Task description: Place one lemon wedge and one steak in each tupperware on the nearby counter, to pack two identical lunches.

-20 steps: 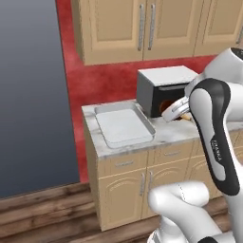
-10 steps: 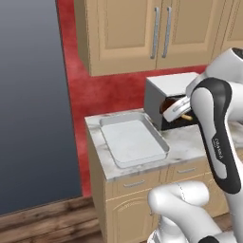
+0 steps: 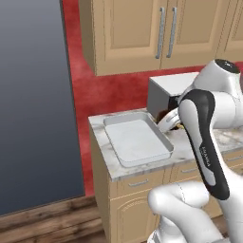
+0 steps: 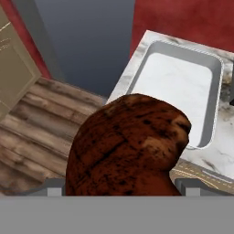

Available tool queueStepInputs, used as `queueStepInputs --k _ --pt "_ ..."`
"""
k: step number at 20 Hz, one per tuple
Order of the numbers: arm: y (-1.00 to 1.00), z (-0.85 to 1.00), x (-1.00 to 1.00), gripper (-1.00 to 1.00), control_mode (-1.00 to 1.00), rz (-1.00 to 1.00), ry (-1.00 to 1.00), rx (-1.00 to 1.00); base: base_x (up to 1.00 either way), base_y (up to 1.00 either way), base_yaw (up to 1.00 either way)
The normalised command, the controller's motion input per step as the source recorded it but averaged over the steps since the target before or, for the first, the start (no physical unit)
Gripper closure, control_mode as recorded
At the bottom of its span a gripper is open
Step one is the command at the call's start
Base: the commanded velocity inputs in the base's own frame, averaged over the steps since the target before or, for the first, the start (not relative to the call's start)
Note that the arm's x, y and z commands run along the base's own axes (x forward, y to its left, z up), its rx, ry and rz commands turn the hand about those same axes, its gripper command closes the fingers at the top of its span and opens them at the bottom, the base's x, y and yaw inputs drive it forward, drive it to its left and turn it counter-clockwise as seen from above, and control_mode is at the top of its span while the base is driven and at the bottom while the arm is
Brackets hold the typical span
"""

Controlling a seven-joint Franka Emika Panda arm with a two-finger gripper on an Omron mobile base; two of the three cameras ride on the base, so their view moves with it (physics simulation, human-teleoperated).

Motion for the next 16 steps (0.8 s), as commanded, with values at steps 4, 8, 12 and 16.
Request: queueStepInputs --k 4,8,12,16 --pt "-0.13 -1.0 0.24 1.0 -1.0 -0.03 0.0 -0.03 0.0 0.0 0.0" --pt "-0.14 -0.86 0.4 1.0 -1.0 -0.03 0.03 0.0 0.0 0.0 0.0" --pt "-0.13 -0.52 0.49 1.0 -1.0 -0.04 0.09 0.0 0.0 0.0 0.0" --pt "-0.17 -0.18 0.6 1.0 -1.0 -0.05 0.21 0.0 0.0 0.0 0.0"
